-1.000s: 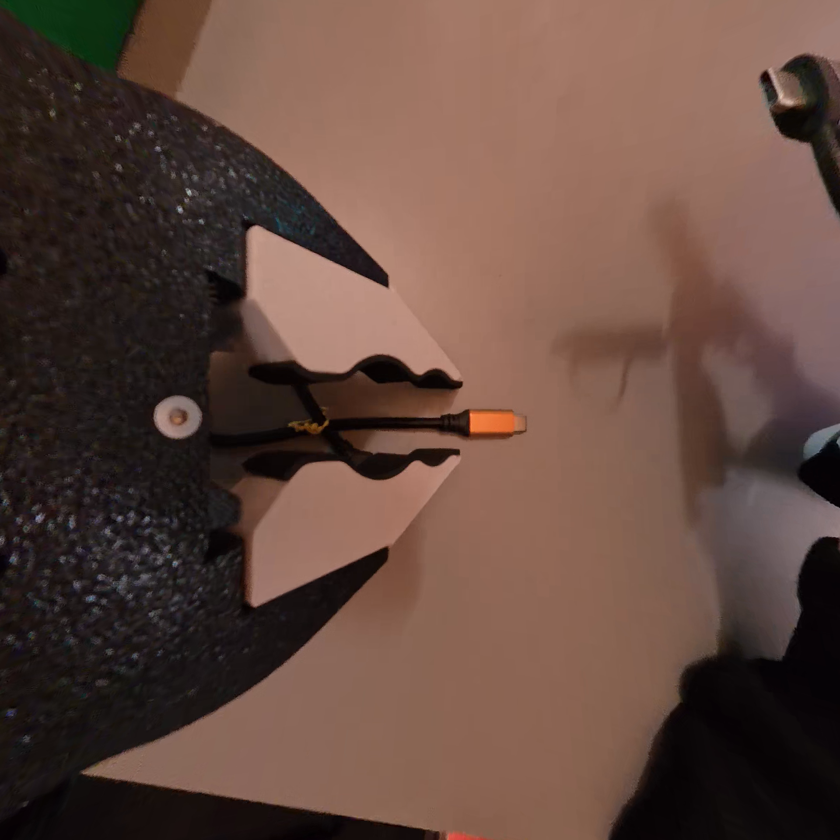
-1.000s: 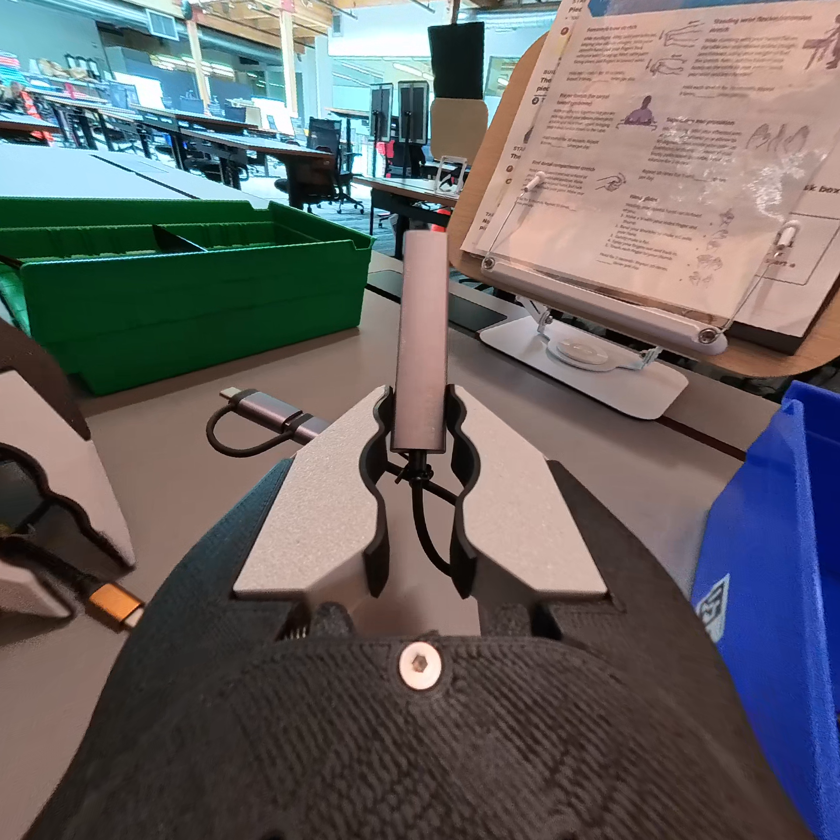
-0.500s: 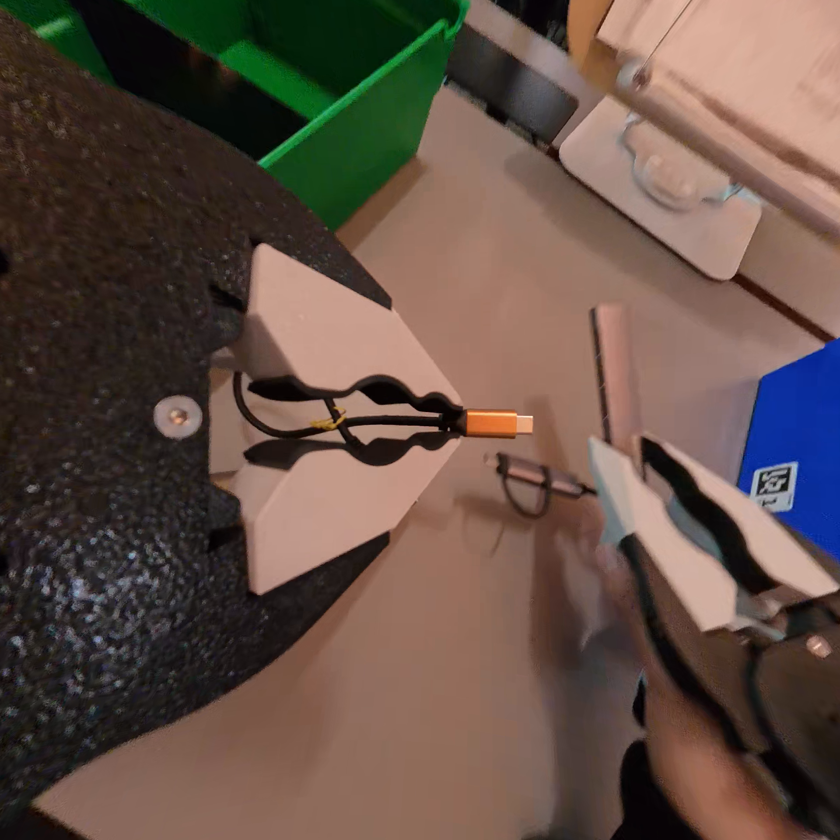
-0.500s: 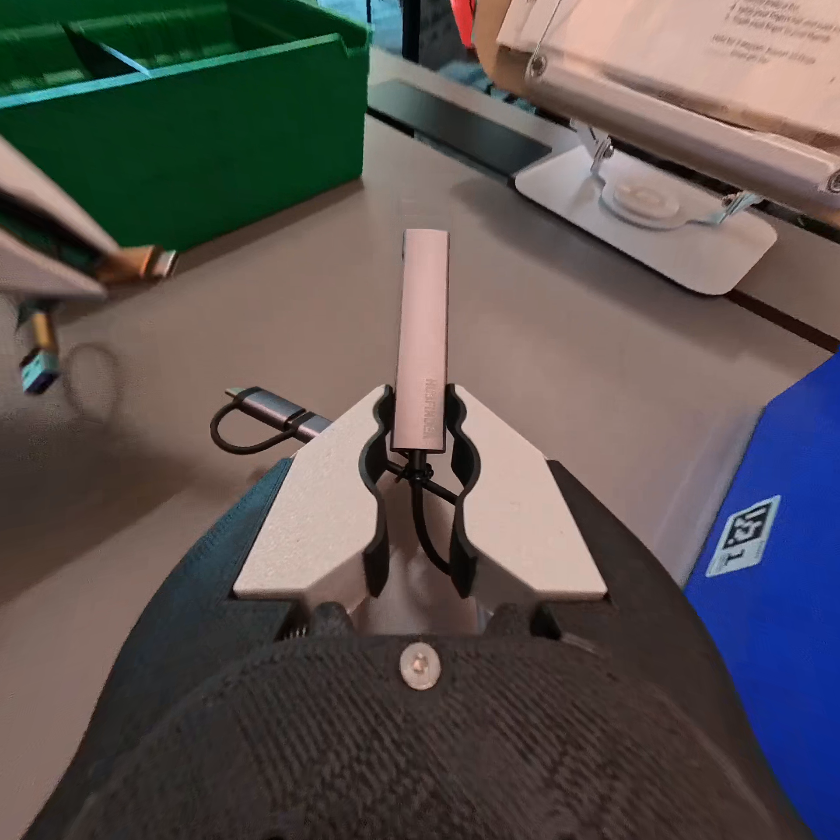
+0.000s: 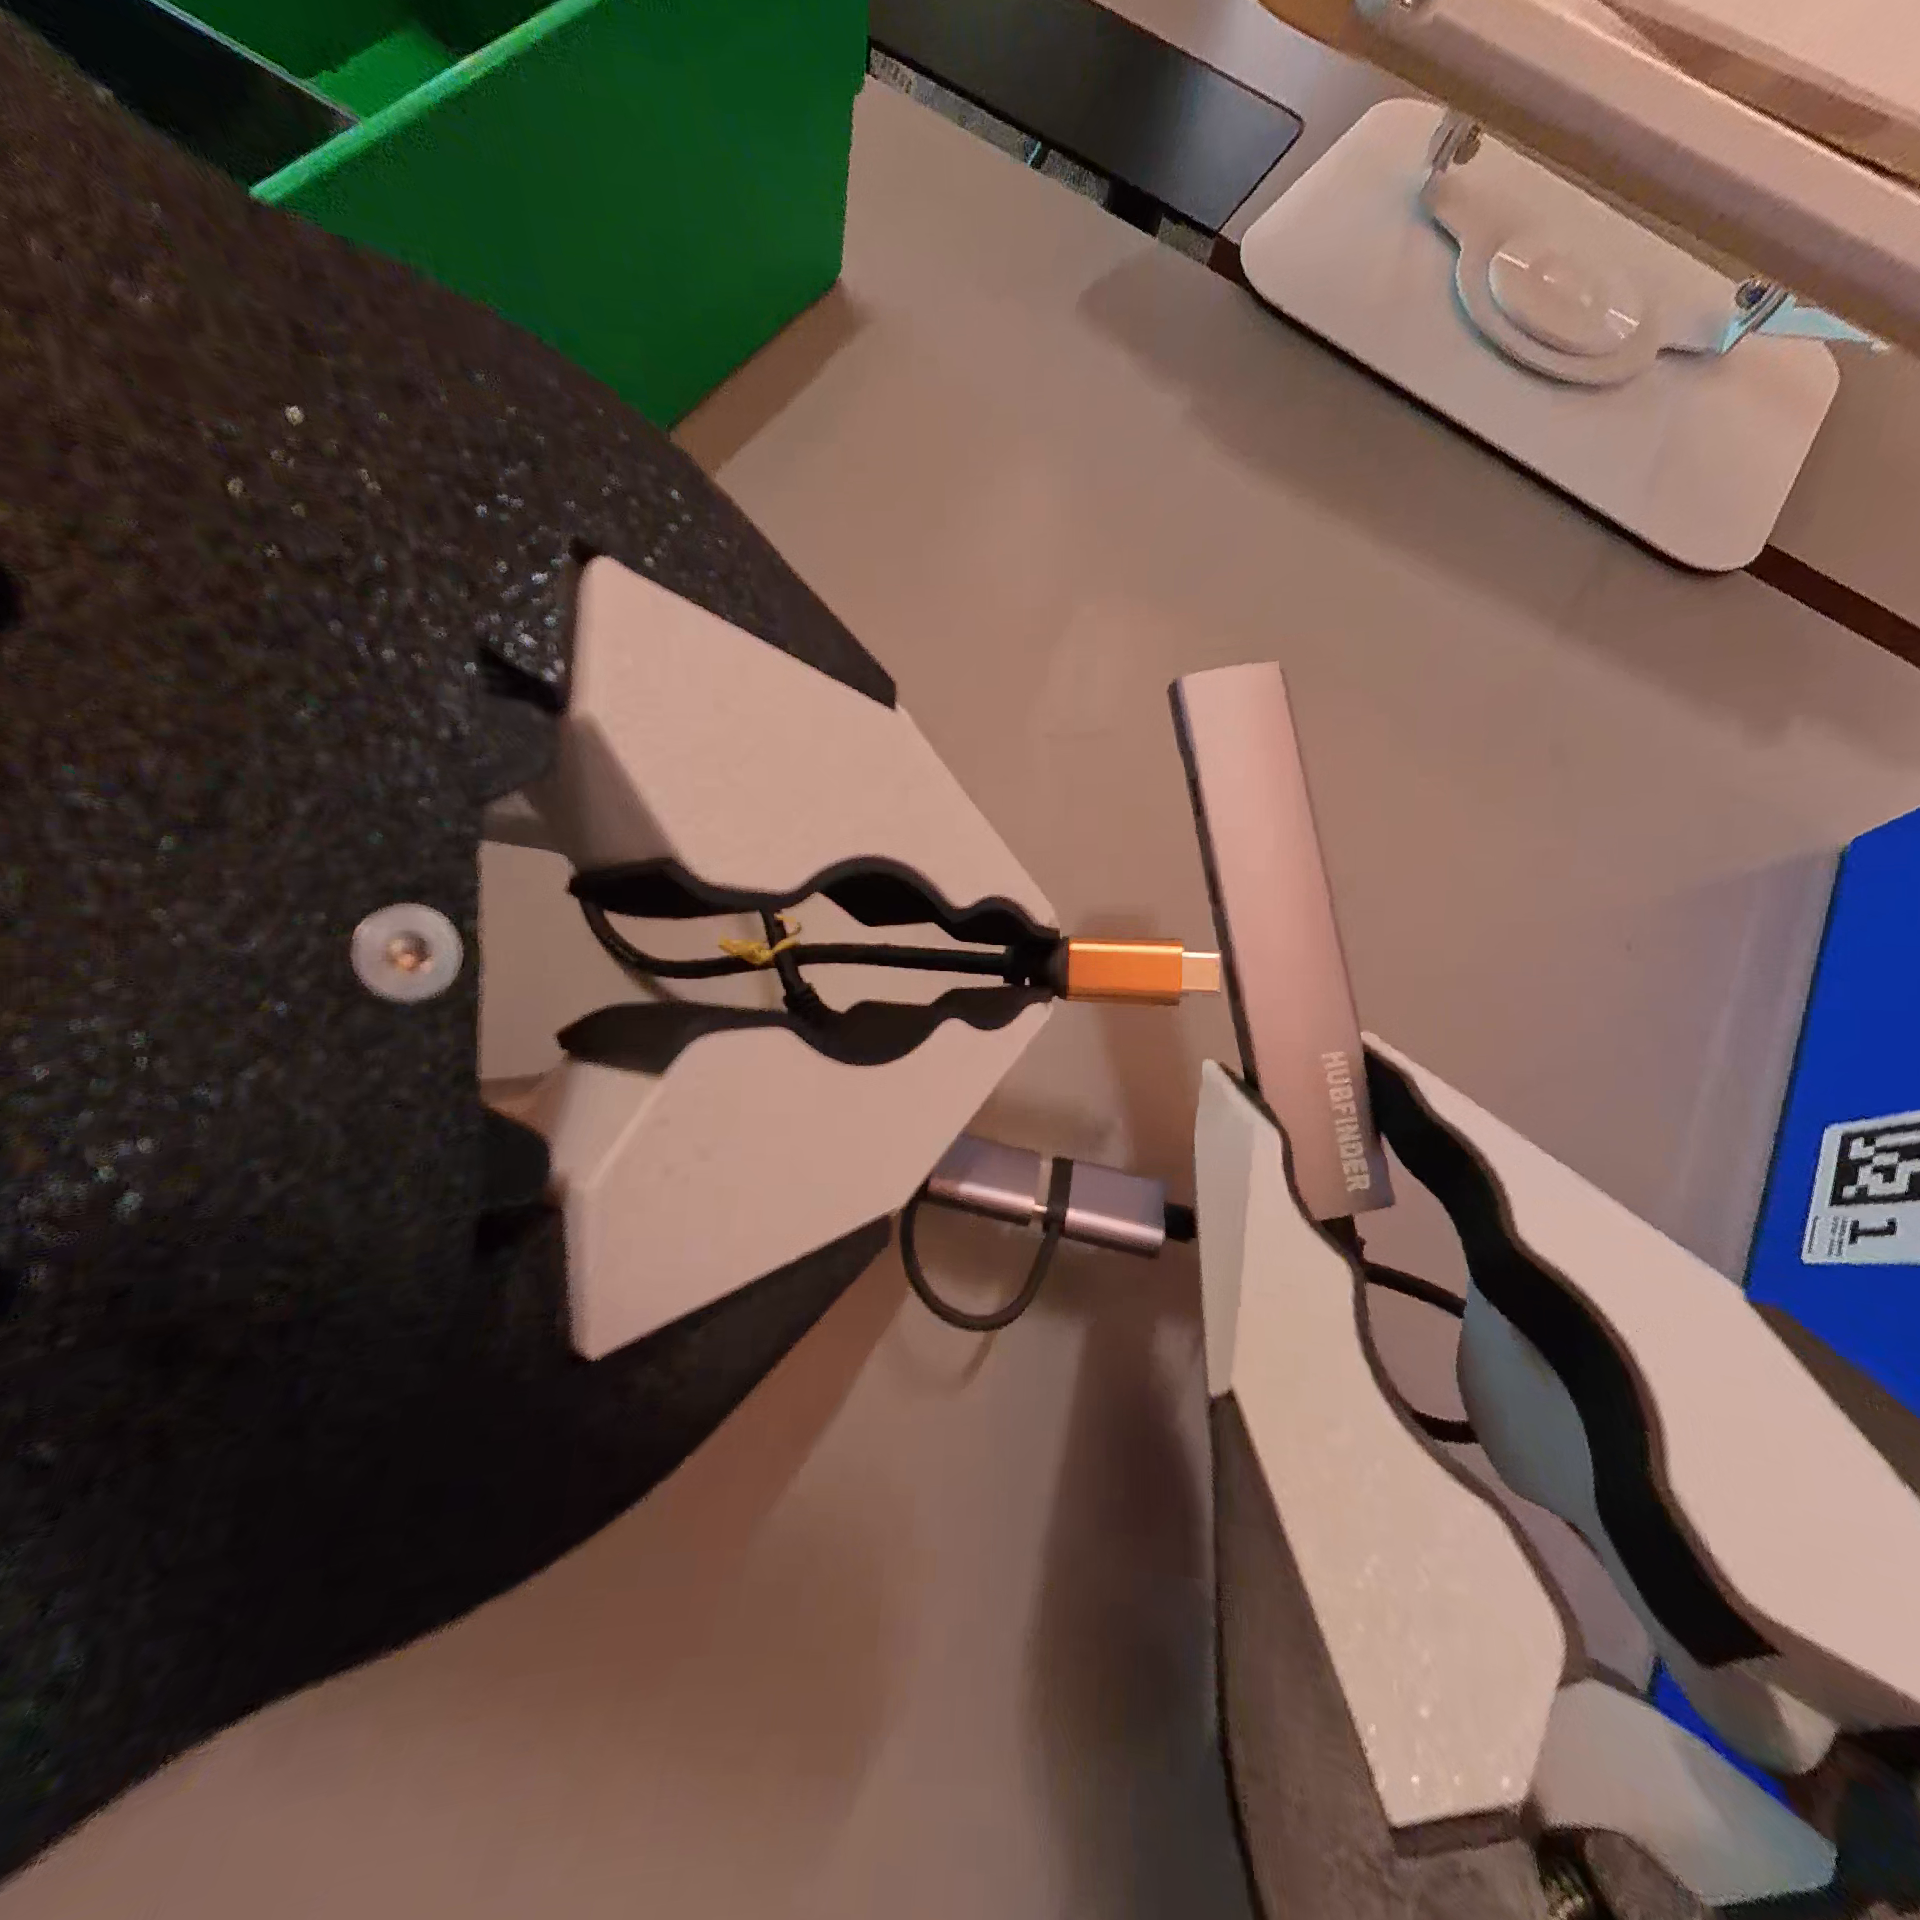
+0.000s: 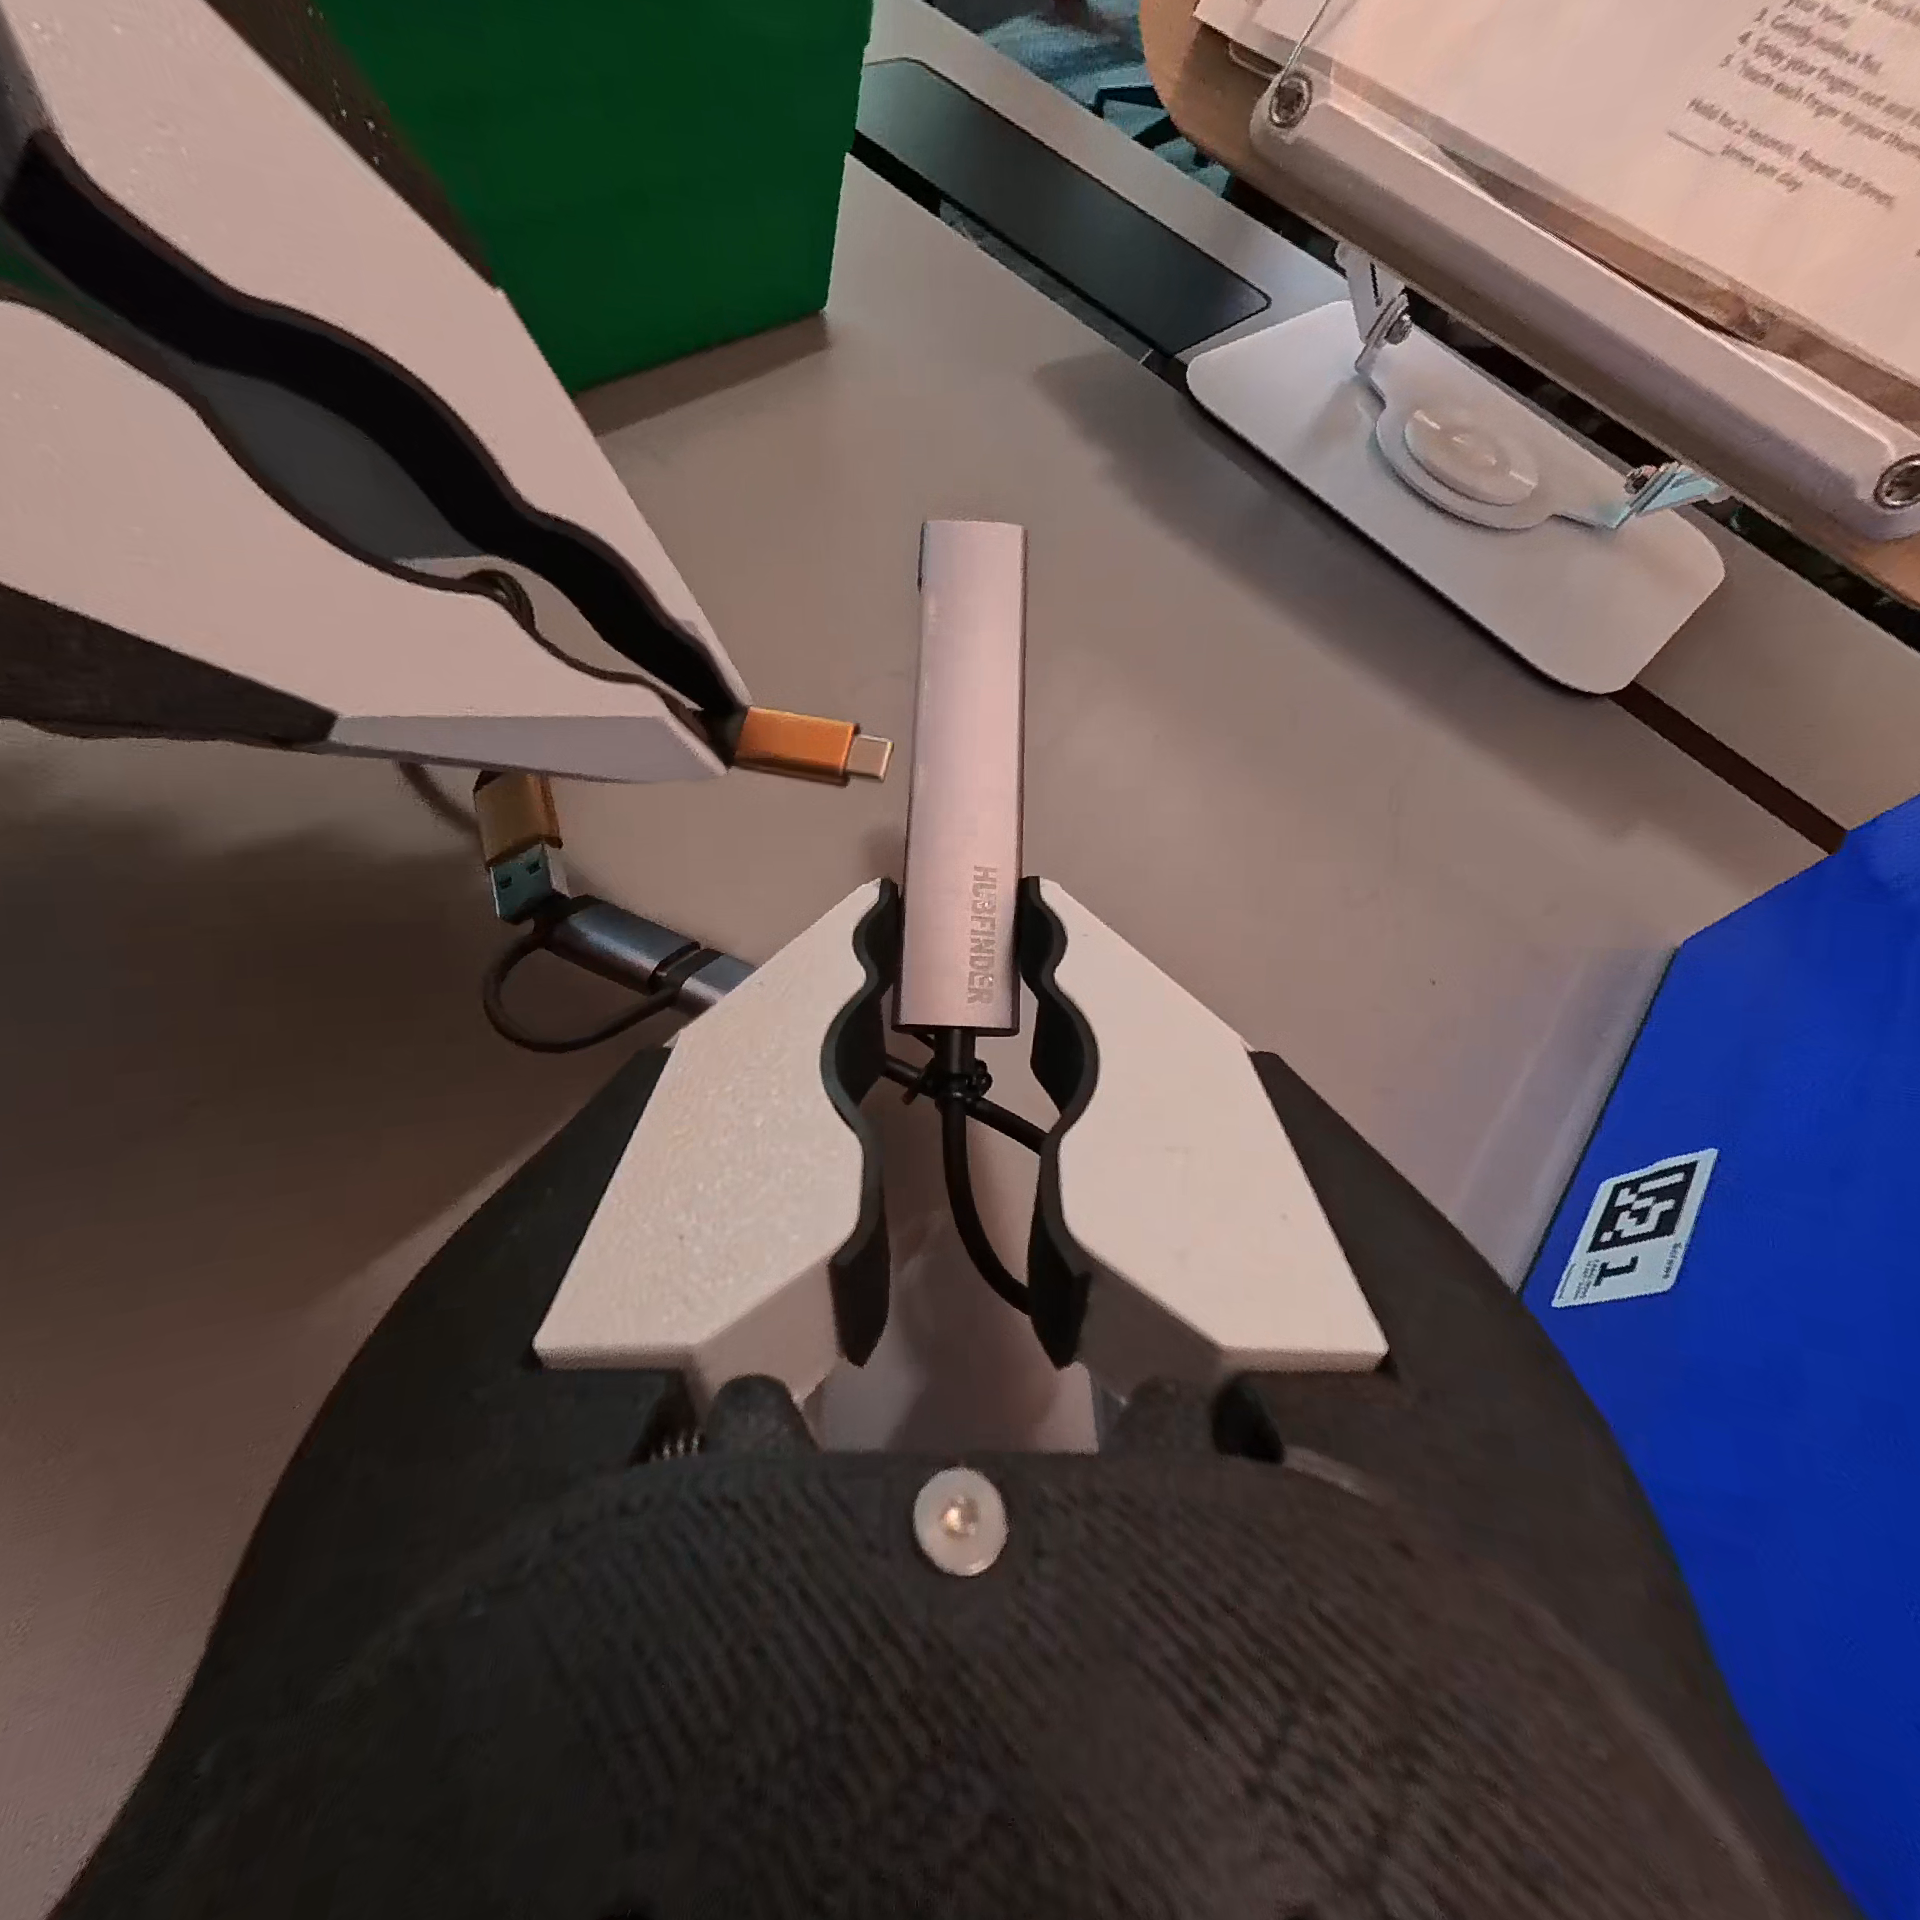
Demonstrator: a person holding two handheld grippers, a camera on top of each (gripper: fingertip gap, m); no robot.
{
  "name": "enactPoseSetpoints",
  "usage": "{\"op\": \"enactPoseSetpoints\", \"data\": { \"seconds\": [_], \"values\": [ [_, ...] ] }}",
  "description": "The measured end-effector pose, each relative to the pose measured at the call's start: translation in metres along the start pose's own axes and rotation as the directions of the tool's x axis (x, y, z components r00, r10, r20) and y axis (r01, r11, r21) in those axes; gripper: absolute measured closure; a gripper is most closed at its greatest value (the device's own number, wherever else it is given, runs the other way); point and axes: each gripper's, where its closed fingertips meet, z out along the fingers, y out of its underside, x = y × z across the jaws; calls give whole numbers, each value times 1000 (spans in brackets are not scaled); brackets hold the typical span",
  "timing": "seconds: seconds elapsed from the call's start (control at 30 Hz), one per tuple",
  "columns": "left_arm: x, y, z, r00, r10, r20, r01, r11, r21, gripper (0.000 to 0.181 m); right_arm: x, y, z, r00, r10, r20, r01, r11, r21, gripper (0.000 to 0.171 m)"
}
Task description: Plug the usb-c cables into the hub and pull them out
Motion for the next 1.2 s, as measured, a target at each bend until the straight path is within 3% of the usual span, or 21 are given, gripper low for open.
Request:
{"op": "enactPoseSetpoints", "data": {
  "seconds": [0.03, 1.03, 1.2],
  "values": [
    [-1, 1, 0, 1000, -4, 4, 4, 1000, -5, 176, -1, -1, 0, 1000, 1, -2, -1, 1000, 1, 149],
    [-2, 3, 7, 995, -53, 80, 54, 998, -21, 176, -5, -4, 6, 997, -45, -70, 44, 999, -16, 149],
    [-2, 1, 7, 996, -1, 93, 2, 1000, -4, 176, -4, -6, 4, 994, -90, -69, 90, 996, -5, 148]
  ]
}}
